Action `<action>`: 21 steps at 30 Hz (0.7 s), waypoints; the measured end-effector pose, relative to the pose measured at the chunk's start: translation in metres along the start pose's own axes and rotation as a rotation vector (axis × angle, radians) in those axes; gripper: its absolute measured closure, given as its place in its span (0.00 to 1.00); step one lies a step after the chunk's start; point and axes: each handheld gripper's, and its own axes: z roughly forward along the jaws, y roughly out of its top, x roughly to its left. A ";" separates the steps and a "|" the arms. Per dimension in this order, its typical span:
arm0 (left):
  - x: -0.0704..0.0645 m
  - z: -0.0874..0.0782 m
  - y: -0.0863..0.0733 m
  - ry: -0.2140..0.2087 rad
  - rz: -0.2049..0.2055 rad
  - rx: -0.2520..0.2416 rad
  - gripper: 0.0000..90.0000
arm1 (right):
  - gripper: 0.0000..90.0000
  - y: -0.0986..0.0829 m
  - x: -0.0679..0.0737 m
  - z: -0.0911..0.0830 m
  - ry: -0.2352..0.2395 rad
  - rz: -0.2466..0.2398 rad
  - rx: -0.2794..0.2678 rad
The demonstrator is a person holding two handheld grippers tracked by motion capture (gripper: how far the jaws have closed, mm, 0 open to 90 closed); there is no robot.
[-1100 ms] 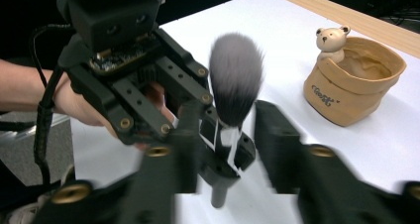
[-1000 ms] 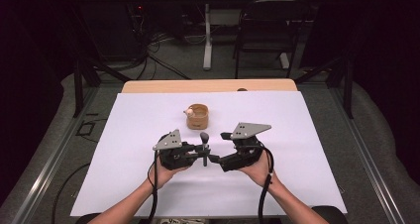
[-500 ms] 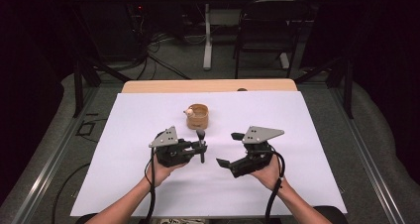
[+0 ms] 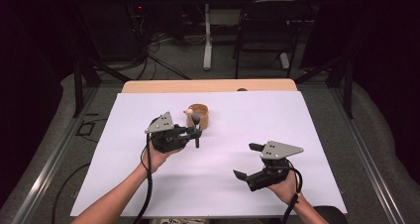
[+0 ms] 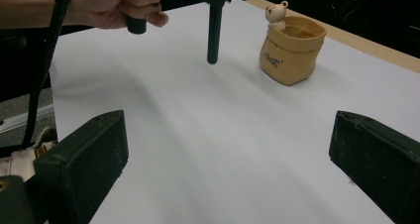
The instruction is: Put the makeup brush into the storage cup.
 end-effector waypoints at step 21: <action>0.026 -0.005 0.027 0.069 0.024 -0.031 0.86 | 0.01 -0.021 0.000 -0.016 -0.031 0.021 -0.005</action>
